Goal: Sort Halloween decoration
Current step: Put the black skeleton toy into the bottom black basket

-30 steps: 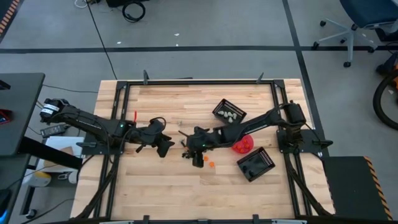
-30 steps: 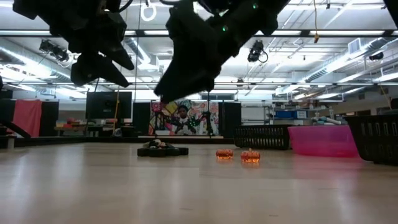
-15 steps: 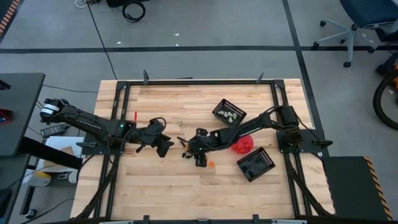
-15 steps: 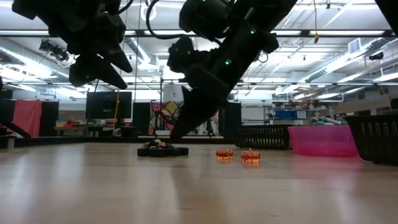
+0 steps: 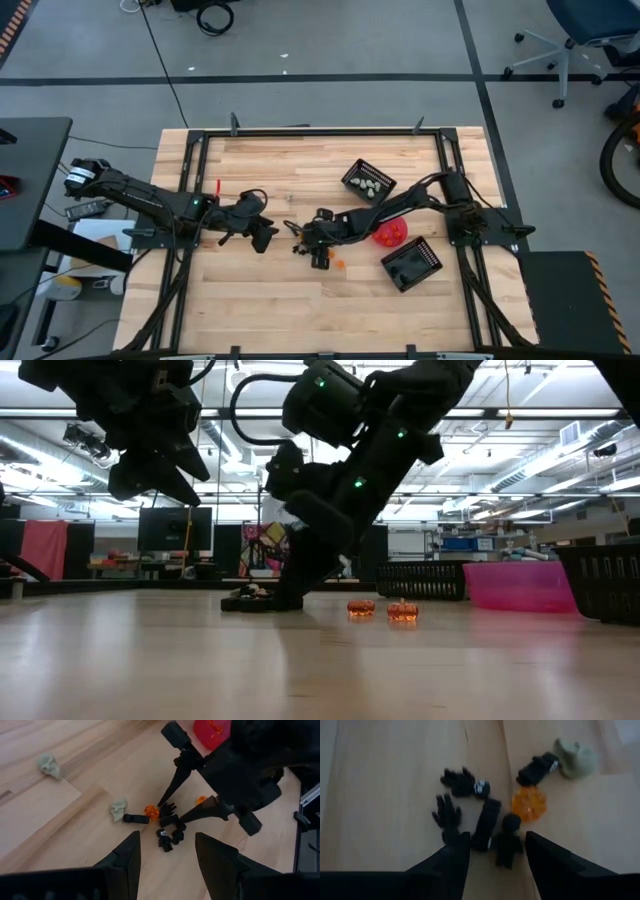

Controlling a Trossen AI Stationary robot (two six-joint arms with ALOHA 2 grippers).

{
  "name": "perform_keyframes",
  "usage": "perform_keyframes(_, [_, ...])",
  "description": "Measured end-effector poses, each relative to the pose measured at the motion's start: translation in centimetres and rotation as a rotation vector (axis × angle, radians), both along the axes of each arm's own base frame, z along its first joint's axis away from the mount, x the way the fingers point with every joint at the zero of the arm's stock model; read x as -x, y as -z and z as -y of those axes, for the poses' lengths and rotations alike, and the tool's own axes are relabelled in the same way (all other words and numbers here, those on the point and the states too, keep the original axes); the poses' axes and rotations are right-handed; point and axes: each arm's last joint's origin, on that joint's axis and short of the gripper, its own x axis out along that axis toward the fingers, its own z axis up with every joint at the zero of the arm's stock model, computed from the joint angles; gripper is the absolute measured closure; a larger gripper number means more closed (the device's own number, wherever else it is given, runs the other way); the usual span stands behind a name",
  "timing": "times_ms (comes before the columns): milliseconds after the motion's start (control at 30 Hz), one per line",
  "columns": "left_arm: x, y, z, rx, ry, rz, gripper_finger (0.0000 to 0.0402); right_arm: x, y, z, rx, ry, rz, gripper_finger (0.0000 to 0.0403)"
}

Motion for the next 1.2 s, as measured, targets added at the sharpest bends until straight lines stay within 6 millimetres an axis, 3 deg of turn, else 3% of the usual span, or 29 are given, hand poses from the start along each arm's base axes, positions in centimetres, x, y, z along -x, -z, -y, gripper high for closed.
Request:
perform_keyframes(133, [0.0, 0.0, 0.0, 0.001, 0.0, 0.0, 0.0239, -0.1, 0.5, 0.0, -0.008, 0.008, -0.002, 0.0224])
perform_keyframes(433, [0.0, 0.0, 0.0, 0.001, 0.0, 0.001, 0.0239, 0.1, 0.2, 0.0, 0.005, -0.02, -0.02, 0.0307])
perform_keyframes(667, [0.0, 0.0, 0.0, -0.004, 0.003, -0.001, 0.0239, 0.7, -0.6, 0.3, 0.021, -0.038, -0.053, 0.0314])
perform_keyframes(933, [0.0, 0.0, 0.0, -0.006, 0.005, 0.0, 0.0239, 2.0, -3.4, 0.4, -0.015, -0.064, -0.084, 0.0321])
perform_keyframes(1200, [0.0, 0.0, 0.0, -0.02, 0.009, -0.003, 0.0239, 4.3, -7.6, 0.4, -0.063, -0.099, -0.122, 0.0348])
